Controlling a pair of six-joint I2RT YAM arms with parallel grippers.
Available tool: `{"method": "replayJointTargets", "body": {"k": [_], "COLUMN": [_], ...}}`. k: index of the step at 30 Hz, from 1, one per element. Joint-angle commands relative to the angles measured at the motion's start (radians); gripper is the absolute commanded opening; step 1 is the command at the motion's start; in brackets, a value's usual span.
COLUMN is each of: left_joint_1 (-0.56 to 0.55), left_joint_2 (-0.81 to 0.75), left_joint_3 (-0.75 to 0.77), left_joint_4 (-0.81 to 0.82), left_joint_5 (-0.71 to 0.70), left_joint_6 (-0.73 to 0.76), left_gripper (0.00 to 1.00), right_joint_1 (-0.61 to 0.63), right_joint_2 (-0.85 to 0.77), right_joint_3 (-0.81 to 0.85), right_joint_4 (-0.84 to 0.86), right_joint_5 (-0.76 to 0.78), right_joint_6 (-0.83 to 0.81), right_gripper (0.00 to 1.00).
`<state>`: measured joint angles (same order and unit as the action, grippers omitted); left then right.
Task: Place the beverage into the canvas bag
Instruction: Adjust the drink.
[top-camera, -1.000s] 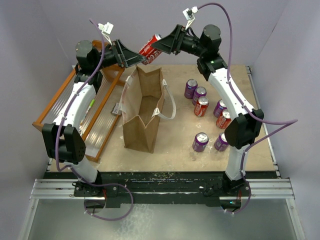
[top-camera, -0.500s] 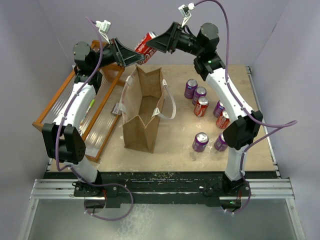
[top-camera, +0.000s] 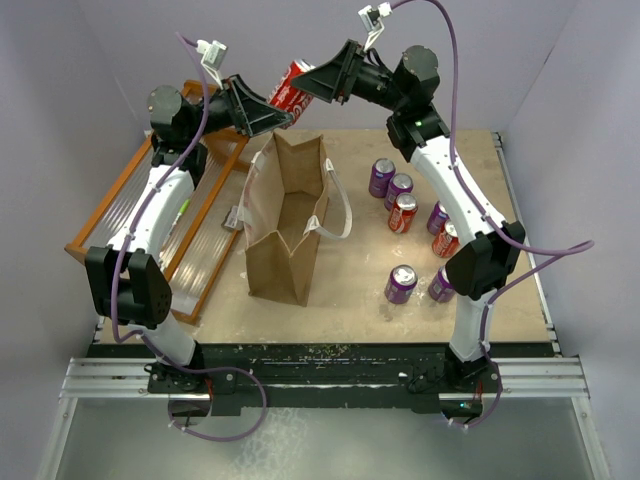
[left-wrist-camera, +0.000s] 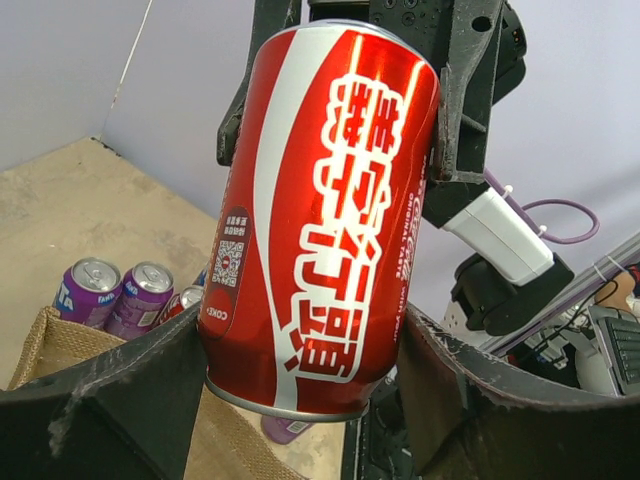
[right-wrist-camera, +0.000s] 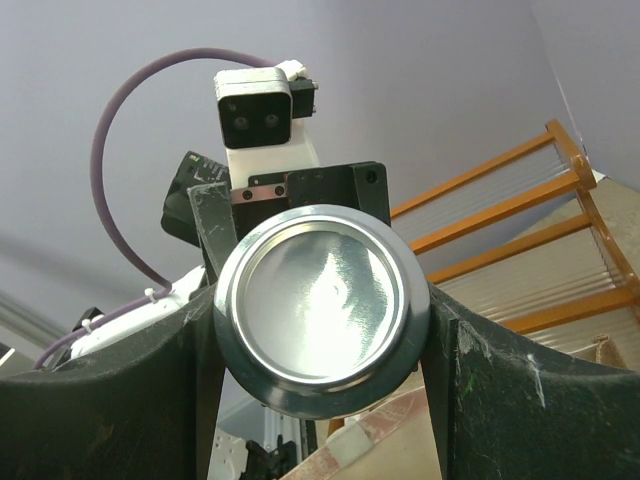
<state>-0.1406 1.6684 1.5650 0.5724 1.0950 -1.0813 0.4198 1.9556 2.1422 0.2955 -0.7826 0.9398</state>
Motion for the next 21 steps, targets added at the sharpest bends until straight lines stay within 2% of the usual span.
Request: {"method": "replayJointTargets", "body": {"k": [1, 8, 12, 17, 21], "left_joint_1": [-0.004, -0.001, 0.007, 0.012, 0.012], "left_joint_2": [-0.048, -0.037, -0.035, -0.030, -0.024], "left_joint_3": [0.024, 0.070, 0.077, 0.107, 0.136], "left_joint_4": [0.050, 0.033, 0.022, 0.003, -0.009], "left_joint_5": [0.014, 0.019, 0.016, 0.021, 0.032], "left_joint_6": [0.018, 0.068, 0.087, 0.112, 0.134], "left_gripper": [0.68, 0.51, 0.41, 0.28, 0.10], "right_joint_1": [-0.002, -0.019, -0.039, -0.073, -0.079], "right_joint_2": [-0.035, -0.032, -0.039, -0.040, -0.036], "right_joint_3": [0.051, 0.011, -0.043, -0.144, -0.202], "right_joint_4": [0.142, 0.167, 0.200, 0.249, 0.302], "right_joint_5": [0.033, 0.025, -0.011, -0.088, -0.146], "right_joint_6": [0.028, 0.019, -0.009, -0.038, -0.042], "right_gripper": [0.00, 0.00, 0.15, 0.28, 0.38]}}
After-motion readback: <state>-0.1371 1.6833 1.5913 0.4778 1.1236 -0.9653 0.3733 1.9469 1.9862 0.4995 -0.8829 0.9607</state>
